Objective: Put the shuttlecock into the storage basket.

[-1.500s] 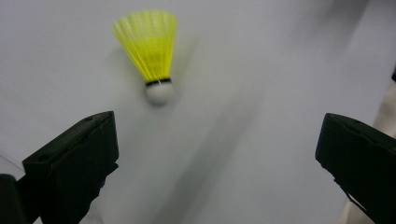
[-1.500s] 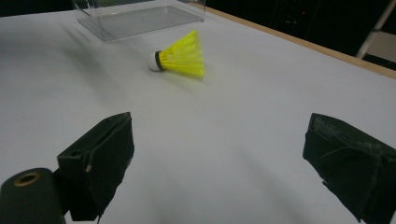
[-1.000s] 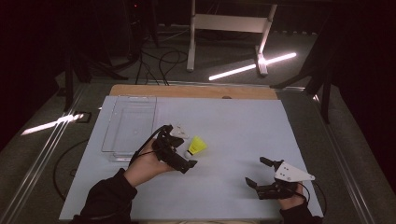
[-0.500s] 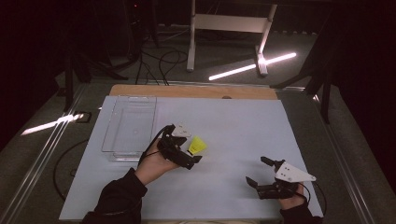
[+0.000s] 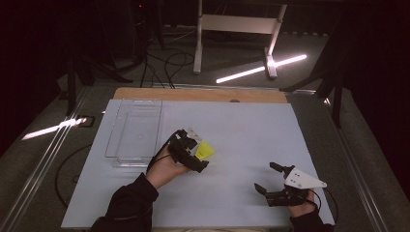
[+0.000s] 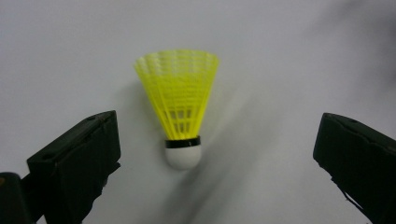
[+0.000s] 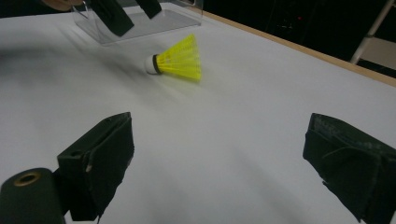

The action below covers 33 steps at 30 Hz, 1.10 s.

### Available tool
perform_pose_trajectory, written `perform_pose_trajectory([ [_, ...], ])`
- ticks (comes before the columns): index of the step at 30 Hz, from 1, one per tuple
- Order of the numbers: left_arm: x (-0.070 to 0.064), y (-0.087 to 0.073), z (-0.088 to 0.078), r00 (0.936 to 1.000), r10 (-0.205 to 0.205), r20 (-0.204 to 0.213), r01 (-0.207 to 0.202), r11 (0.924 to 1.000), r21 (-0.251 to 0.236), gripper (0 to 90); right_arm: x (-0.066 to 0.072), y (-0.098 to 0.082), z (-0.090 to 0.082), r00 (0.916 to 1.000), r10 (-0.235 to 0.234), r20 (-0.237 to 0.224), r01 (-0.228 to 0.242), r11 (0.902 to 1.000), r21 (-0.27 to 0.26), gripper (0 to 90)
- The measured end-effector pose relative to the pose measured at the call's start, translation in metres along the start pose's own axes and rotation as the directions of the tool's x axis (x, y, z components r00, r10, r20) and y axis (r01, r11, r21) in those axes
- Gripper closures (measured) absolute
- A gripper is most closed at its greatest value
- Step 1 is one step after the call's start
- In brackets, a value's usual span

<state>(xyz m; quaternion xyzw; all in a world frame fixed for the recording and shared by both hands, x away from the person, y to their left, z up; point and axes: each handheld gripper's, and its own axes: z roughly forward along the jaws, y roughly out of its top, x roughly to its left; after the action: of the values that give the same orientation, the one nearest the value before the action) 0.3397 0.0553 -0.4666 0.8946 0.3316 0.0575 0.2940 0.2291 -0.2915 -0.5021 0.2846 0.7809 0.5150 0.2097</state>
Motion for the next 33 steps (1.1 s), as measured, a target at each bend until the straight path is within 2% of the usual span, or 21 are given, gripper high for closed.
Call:
perform_pose_trajectory([
  [3,0.002,0.0,0.004,0.9999,-0.011,-0.002,0.011,0.9996,0.024,3.4,0.0,0.0,0.0,1.0,-0.001,0.0,0.001,1.0,0.002,8.8],
  [4,0.005,0.0,0.008,0.9998,-0.02,0.002,0.02,0.998,0.061,3.8,0.0,0.0,0.0,1.0,-0.003,-0.001,0.003,1.0,0.004,8.8],
  [7,0.007,0.0,0.014,0.9993,-0.037,0.007,0.036,0.9951,0.092,6.5,0.0,0.0,0.001,1.0,-0.008,-0.005,0.008,1.0,0.004,8.8],
  [12,0.011,0.0,0.019,0.9983,-0.059,0.001,0.058,0.9913,0.118,11.6,0.0,0.0,0.001,1.0,-0.005,-0.007,0.005,1.0,0.004,8.8],
  [19,0.013,0.001,0.025,0.9981,-0.061,0.005,0.06,0.9845,0.165,16.3,0.0,0.0,0.001,0.9999,-0.004,-0.012,0.004,1.0,0.007,8.8],
  [22,0.014,0.002,0.028,0.9959,-0.09,0.003,0.088,0.98,0.179,17.2,0.0,0.0,0.001,0.9999,0.0,-0.012,0.0,1.0,0.009,8.8],
  [24,0.014,0.003,0.029,0.9956,-0.093,0.007,0.09,0.9768,0.194,17.5,0.001,0.0,0.001,0.9999,0.001,-0.013,-0.001,0.9999,0.01,8.8],
  [26,0.014,0.003,0.03,0.9954,-0.096,0.004,0.093,0.9749,0.202,21.1,0.001,0.0,0.001,0.9999,0.001,-0.014,-0.001,1.0,0.009,8.8],
  [30,0.015,0.004,0.034,0.9964,-0.084,0.011,0.079,0.969,0.234,35.0,0.0,-0.001,0.002,0.9999,0.0,-0.014,0.0,0.9999,0.011,8.8],
  [33,0.016,0.004,0.036,0.9963,-0.085,0.016,0.078,0.9663,0.245,40.3,0.001,-0.001,0.002,0.9999,-0.004,-0.016,0.004,0.9999,0.011,8.8],
])
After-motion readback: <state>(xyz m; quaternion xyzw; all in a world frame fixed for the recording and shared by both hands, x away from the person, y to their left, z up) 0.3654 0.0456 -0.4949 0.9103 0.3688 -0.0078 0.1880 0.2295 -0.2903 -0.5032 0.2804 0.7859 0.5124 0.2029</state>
